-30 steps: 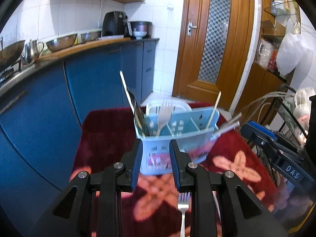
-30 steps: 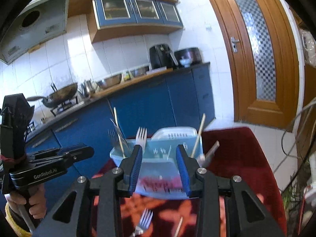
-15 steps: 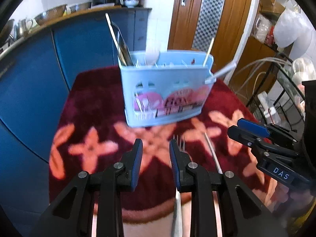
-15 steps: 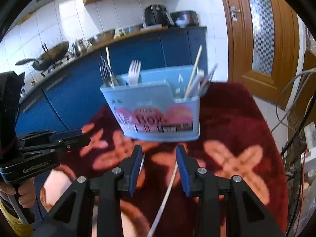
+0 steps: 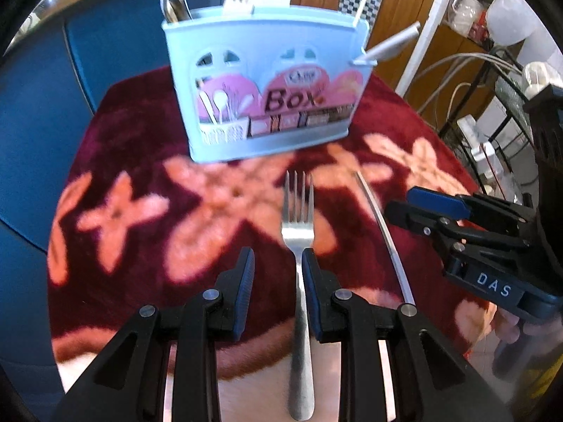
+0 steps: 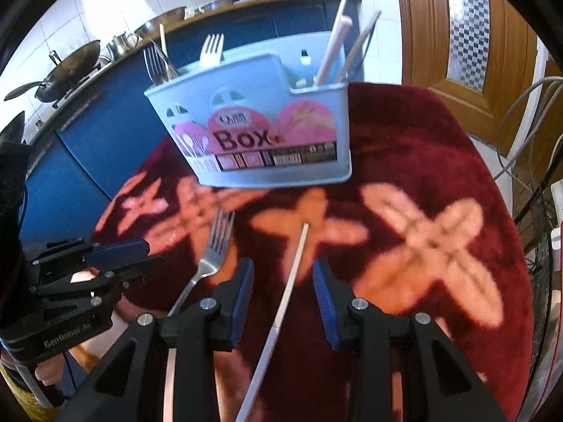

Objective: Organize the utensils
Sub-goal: 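Grasp a steel fork with the left tool while the right tool grasps a wooden chopstick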

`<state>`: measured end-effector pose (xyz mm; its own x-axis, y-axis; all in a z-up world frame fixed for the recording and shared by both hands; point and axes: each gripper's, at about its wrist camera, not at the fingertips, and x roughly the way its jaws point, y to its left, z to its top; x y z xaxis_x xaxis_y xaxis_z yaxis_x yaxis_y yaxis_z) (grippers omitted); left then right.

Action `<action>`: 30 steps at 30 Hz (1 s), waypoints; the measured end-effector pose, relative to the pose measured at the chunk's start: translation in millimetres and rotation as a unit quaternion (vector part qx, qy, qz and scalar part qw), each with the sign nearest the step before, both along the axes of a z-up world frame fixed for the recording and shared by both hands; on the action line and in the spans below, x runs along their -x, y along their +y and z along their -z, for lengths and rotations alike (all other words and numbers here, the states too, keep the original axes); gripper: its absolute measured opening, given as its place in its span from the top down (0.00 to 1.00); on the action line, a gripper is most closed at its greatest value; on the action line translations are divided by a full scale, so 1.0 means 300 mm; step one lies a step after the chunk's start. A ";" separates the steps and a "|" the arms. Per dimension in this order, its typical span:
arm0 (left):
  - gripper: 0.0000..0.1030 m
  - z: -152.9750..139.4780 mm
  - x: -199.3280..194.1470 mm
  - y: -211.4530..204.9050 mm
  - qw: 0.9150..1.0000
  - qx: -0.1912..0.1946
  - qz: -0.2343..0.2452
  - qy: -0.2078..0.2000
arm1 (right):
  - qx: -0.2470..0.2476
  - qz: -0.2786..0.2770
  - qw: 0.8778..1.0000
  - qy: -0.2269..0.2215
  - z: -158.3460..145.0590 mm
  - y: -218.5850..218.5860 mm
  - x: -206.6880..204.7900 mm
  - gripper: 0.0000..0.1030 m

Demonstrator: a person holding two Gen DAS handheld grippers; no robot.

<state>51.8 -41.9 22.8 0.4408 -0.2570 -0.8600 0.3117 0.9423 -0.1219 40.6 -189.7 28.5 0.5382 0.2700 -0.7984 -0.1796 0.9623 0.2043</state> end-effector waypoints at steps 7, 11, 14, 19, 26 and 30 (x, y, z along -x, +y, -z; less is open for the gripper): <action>0.73 0.056 0.013 -0.033 1.000 -0.014 0.017 0.018 | 0.013 -0.010 0.999 0.028 0.043 0.015 -0.011 0.63; 0.73 0.099 0.003 -0.044 0.999 -0.018 0.019 0.027 | 0.017 -0.009 0.998 0.052 0.075 0.019 -0.024 0.65; 0.73 0.111 -0.002 -0.042 0.999 -0.014 0.024 0.022 | 0.026 -0.009 0.998 0.056 0.087 0.025 -0.028 0.65; 0.74 0.120 -0.019 -0.052 0.999 -0.023 0.037 0.021 | 0.042 -0.010 0.997 0.066 0.096 0.035 -0.043 0.68; 0.93 0.116 -0.033 -0.083 0.998 -0.029 0.046 0.023 | 0.055 -0.015 0.996 0.070 0.099 0.052 -0.061 0.87; 0.96 0.112 -0.032 -0.064 0.999 0.002 0.034 0.023 | 0.020 -0.009 0.998 0.066 0.093 0.013 -0.052 0.94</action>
<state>61.4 -61.1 -10.9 0.3816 -0.2884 -0.8782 0.3688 0.9187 -0.1414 56.3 -185.6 0.5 0.4238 0.2454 -0.8719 -0.1703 0.9670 0.1894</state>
